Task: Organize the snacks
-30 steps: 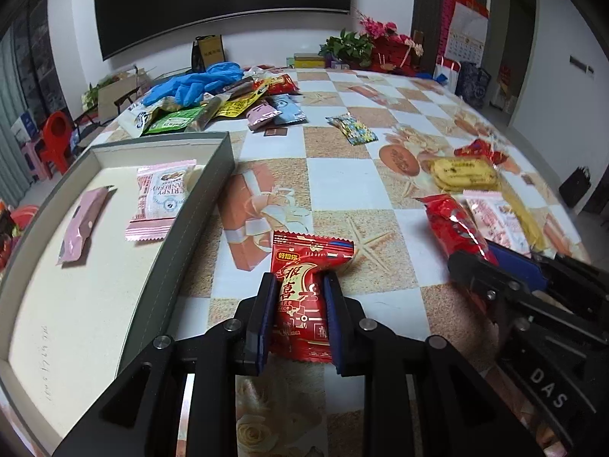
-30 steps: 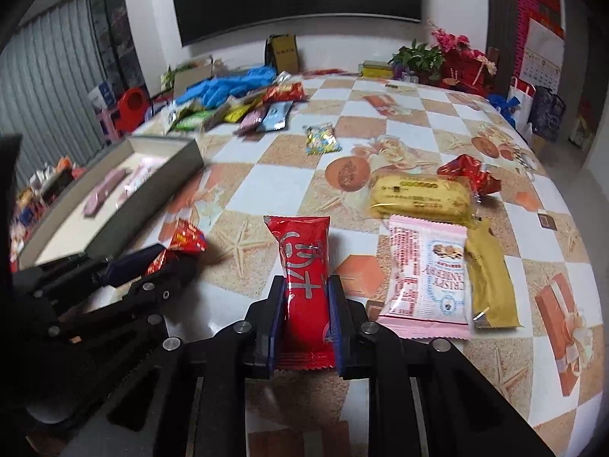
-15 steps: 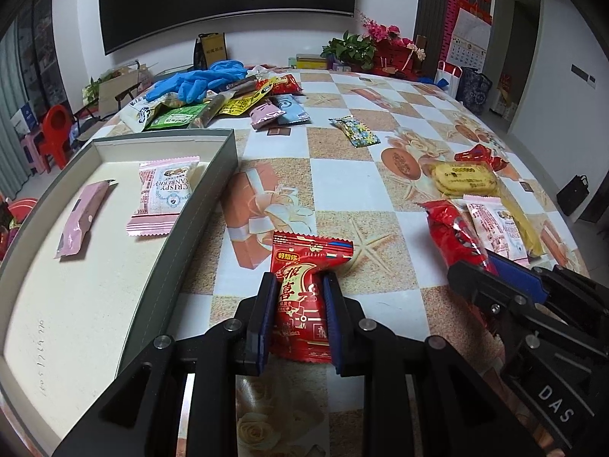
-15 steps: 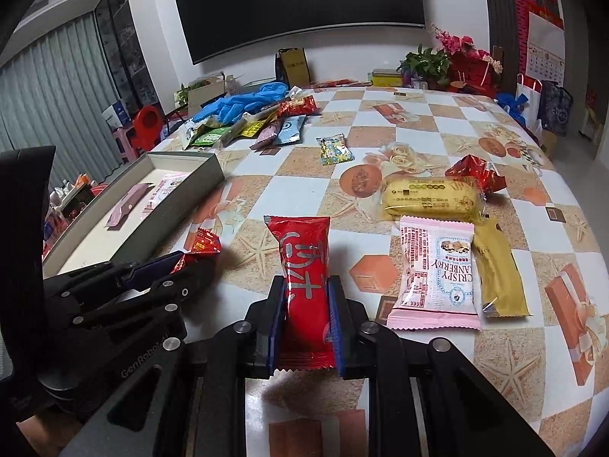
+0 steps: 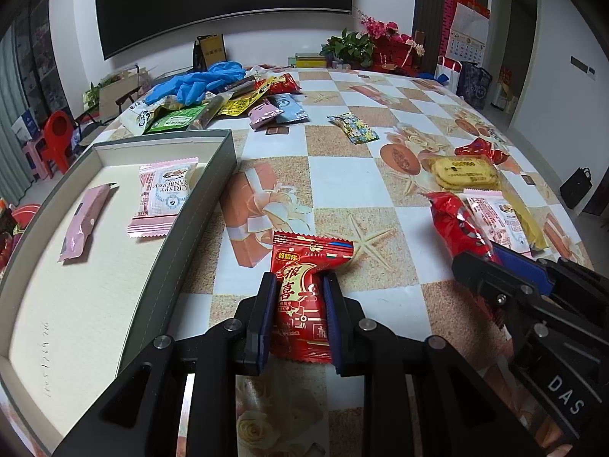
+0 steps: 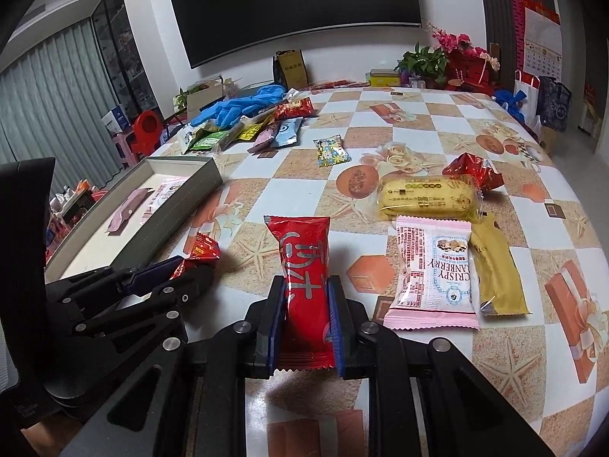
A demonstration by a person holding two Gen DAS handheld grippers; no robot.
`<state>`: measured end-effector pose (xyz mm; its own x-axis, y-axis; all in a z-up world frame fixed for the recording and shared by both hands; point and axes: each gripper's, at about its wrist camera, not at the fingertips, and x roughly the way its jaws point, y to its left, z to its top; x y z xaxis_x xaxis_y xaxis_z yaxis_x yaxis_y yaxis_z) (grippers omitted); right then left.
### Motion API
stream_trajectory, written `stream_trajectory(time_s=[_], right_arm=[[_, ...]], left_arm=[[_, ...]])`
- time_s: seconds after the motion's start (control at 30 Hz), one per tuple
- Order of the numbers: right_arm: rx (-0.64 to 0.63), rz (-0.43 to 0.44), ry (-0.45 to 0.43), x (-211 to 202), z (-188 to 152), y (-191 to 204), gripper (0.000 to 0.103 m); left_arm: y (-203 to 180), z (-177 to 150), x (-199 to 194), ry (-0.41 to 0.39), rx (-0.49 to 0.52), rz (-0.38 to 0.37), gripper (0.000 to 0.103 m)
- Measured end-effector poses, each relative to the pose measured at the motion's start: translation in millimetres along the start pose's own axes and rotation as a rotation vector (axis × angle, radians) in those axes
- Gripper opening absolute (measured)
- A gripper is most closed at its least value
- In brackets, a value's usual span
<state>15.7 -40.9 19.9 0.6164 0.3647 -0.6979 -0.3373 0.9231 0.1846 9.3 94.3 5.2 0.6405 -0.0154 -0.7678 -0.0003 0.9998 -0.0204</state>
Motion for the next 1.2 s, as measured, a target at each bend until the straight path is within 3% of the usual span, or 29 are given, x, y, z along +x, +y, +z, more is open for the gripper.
stream_trajectory(time_s=[0.37,0.6,1.2], right_arm=[[0.008,-0.001,0.002,-2,0,-1,0.022],[0.078,0.034,-0.006,-9,3,-8,0.022],[-0.043,0.129,-0.01,-19,18,63,0.022]], left_arm=[[-4,0,-2,0.013,0.027,0.027,0.026],[-1,2,-25,-0.006,0.021,0.021,0.024],[47,6,-70,-0.056,-0.082,-0.002,0.024]])
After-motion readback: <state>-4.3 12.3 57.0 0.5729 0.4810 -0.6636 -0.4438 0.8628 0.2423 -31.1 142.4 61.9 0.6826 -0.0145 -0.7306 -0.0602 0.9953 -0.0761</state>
